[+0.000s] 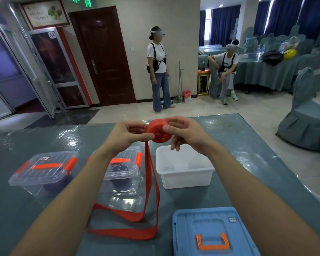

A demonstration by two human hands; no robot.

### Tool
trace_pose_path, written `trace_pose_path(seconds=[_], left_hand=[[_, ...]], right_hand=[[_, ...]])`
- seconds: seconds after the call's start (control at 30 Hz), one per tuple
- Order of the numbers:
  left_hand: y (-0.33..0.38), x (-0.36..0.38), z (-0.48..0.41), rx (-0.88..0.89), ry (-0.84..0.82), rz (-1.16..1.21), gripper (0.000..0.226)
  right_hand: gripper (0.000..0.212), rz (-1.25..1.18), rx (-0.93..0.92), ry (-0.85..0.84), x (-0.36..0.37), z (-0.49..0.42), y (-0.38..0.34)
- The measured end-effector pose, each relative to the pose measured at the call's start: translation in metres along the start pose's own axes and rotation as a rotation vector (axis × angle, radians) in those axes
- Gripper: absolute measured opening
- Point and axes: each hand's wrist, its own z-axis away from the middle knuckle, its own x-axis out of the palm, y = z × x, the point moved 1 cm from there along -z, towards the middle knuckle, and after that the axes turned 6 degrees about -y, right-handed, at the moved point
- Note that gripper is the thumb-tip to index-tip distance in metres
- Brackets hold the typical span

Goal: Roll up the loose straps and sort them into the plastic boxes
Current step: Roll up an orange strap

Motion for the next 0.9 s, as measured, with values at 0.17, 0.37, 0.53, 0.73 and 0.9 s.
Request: trace_pose_path(seconds=[0.17,0.37,0.53,0.73,0.9], left_hand=[[0.008,-0.001,-0.002,-0.007,-0.051,-0.116,0.057],[0.023,-0.006,-0.006,-0.013,-0.091,-0.235,0.041],[0.033,-0.008,-0.013,-0.03,-0.114,-0.359,0.053],[0.039,-0.003,-0.019,-0.072,-0.189,-0.481,0.052],[0.042,0.004,-0.023,0.014,-0.131,-0.455,0.051]], right_hand=[[0.045,0.106,-0.03,0.025,0.001,-0.002,0.0],[0.054,0.26,0.042,-0.07,-0.008,0.001,-0.009],[0.053,0.358,0.043,-0.067,-0.009,-0.001,-0.012],[0.075,0.662,0.088,-0.14,-0.012,-0.005,-0.016],[0.062,0.616,0.006,-0.04,-0.02,-0.008,-0.016]])
